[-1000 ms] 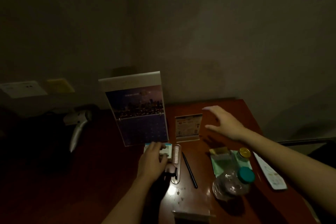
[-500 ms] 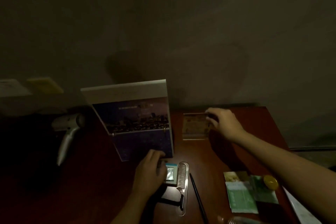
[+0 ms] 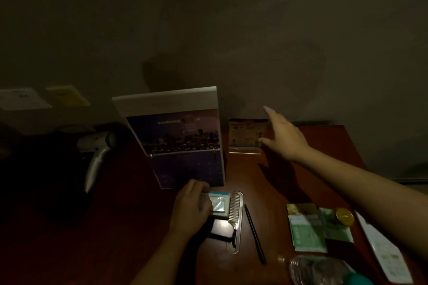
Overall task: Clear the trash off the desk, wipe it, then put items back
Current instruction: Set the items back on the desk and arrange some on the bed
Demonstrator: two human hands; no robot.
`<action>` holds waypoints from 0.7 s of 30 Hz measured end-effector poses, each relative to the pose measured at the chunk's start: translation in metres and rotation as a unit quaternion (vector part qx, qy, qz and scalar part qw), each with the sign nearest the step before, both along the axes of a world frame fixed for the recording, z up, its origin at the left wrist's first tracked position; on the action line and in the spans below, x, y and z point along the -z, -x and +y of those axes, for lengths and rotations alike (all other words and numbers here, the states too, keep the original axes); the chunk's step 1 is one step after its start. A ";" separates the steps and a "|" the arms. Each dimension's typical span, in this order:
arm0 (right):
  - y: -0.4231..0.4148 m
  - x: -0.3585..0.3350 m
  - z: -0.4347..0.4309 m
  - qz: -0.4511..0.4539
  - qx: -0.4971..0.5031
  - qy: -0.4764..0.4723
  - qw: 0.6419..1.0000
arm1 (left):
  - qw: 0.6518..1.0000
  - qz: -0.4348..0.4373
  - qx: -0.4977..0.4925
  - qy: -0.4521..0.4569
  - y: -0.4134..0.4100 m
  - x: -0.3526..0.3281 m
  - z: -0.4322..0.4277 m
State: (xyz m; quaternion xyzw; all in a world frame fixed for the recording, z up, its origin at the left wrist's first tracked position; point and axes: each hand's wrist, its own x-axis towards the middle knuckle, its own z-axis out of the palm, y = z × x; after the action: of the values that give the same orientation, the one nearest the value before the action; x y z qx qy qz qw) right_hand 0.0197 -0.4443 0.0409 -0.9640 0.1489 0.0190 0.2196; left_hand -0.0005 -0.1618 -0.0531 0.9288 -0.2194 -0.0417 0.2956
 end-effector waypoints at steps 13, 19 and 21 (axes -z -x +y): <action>0.172 -0.113 0.139 0.219 -0.364 0.067 0.903 | 0.997 0.015 0.005 -0.071 0.072 -0.033 0.056; 0.211 -0.091 0.178 0.293 -0.383 0.200 0.853 | 0.995 0.060 -0.013 -0.083 0.102 -0.044 0.069; 0.216 -0.080 0.182 0.287 -0.358 0.202 0.866 | 0.994 0.061 -0.004 -0.088 0.108 -0.045 0.070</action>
State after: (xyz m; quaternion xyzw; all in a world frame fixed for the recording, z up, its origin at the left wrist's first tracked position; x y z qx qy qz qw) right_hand -0.1962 -0.2620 0.1211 -0.9265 -0.1489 0.3414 -0.0537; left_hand -0.1081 -0.0922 -0.0080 0.9478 -0.1924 -0.1165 0.2262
